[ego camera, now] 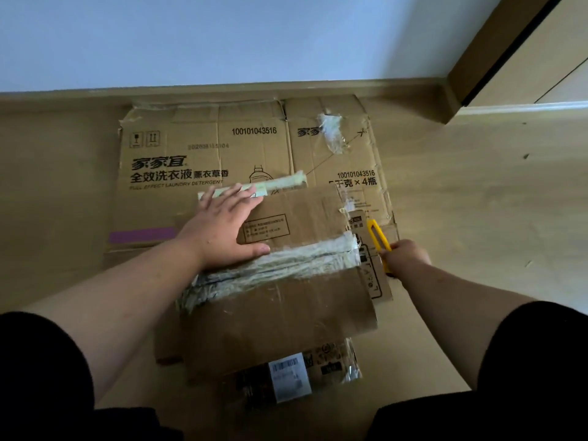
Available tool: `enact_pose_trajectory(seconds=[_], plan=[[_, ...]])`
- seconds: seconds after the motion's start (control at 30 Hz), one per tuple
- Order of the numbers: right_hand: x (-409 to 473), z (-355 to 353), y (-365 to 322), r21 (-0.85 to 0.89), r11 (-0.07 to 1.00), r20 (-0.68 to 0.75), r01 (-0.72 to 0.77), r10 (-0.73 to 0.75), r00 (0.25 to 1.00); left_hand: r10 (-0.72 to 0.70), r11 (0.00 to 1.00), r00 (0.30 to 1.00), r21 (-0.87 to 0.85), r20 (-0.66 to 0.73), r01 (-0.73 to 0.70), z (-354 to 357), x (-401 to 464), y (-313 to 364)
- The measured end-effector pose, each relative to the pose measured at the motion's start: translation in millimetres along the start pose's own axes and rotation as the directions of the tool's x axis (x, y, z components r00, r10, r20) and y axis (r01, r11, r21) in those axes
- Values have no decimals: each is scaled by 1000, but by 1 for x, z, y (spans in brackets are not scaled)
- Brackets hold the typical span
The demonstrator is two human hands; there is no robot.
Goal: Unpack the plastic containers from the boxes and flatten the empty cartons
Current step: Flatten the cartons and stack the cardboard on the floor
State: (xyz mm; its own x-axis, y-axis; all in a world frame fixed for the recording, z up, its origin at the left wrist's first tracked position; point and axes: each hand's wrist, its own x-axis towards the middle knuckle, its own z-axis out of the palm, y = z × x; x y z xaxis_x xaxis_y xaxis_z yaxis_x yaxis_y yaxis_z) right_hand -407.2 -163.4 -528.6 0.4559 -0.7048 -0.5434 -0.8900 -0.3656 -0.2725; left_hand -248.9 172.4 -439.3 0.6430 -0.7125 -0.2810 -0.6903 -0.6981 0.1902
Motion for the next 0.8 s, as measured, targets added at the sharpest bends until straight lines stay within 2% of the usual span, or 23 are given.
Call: enact_pose_trajectory(seconds=[0.1,0.23,0.37,0.5,0.63,0.8], plan=[[18,8,14,3,997,50,-75,74,996,-12,1000,1000,29,-8,12,0,0,-1],[46,3,41,54,985,-10,-161,162,987,-16,995,998,97,-53,21,9,-4,1],[70,-2,76,7,979,-8,-202,202,979,-36,993,998,114,-43,41,13,-6,4],[87,-1,96,-53,978,29,-203,205,978,-63,991,998,120,-25,66,12,-6,7],[102,-5,102,-63,971,-31,-229,228,973,-99,986,995,134,7,97,11,-6,13],[110,-8,100,-69,981,-101,-183,176,979,-116,983,993,147,36,109,9,-7,17]])
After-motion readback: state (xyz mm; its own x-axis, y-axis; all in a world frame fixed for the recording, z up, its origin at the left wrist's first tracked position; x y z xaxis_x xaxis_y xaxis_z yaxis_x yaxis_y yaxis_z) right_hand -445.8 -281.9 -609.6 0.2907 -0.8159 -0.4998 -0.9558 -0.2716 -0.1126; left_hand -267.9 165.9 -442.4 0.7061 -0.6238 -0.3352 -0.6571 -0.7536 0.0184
